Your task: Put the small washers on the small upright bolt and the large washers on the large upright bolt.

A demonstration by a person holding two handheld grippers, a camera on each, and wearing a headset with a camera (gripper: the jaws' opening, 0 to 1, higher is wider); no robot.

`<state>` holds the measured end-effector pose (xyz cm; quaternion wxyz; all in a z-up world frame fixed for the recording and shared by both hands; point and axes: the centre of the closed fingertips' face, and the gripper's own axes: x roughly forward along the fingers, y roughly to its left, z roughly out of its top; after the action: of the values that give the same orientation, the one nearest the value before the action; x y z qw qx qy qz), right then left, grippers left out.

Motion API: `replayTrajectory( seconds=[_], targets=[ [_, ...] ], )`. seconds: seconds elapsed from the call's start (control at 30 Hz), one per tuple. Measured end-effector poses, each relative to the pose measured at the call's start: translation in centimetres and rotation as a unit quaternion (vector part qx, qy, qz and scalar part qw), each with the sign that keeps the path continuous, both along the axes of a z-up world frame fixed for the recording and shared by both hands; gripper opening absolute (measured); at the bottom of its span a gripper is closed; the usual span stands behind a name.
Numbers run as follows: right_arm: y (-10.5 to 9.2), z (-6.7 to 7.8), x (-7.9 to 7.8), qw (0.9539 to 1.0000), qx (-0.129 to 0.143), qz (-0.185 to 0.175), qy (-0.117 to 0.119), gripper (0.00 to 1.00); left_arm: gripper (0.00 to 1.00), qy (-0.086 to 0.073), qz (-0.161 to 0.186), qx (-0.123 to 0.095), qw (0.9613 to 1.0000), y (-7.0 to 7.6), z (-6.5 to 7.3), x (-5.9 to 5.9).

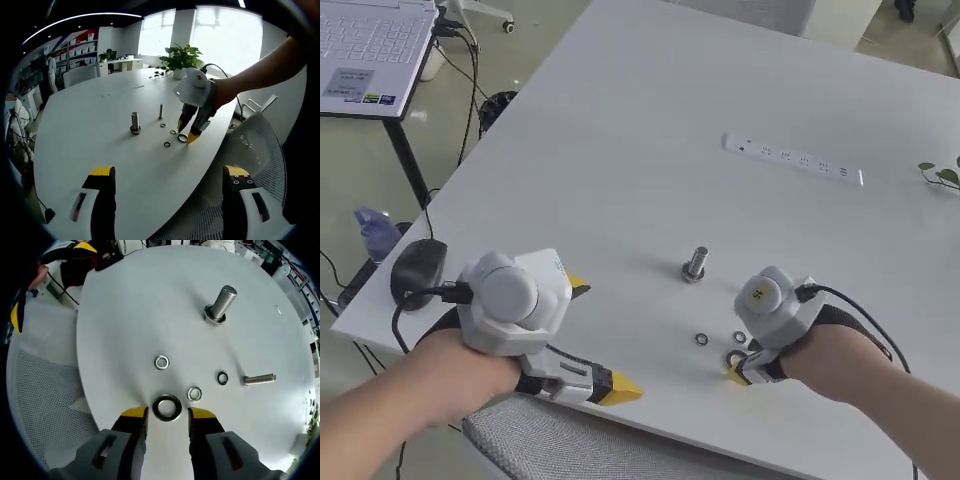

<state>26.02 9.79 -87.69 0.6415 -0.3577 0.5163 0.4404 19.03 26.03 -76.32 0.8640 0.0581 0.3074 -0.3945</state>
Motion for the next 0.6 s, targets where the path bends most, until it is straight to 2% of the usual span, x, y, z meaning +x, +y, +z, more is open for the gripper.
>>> replayTrajectory(
  seconds=[0.13, 0.27, 0.6],
  targets=[
    [-0.04, 0.03, 0.11, 1.0000, -0.002, -0.003, 0.000, 0.32, 0.88, 0.001, -0.001, 0.002, 1.0000, 0.15, -0.06, -0.12],
    [-0.05, 0.01, -0.04, 1.0000, -0.006, 0.005, -0.002, 0.25, 0.88, 0.002, 0.001, 0.001, 1.0000, 0.18, -0.19, -0.14],
    [-0.07, -0.08, 0.03, 1.0000, -0.008, 0.005, 0.003, 0.24, 0.87, 0.001, 0.001, -0.001, 1.0000, 0.04, -0.19, -0.08]
  ],
)
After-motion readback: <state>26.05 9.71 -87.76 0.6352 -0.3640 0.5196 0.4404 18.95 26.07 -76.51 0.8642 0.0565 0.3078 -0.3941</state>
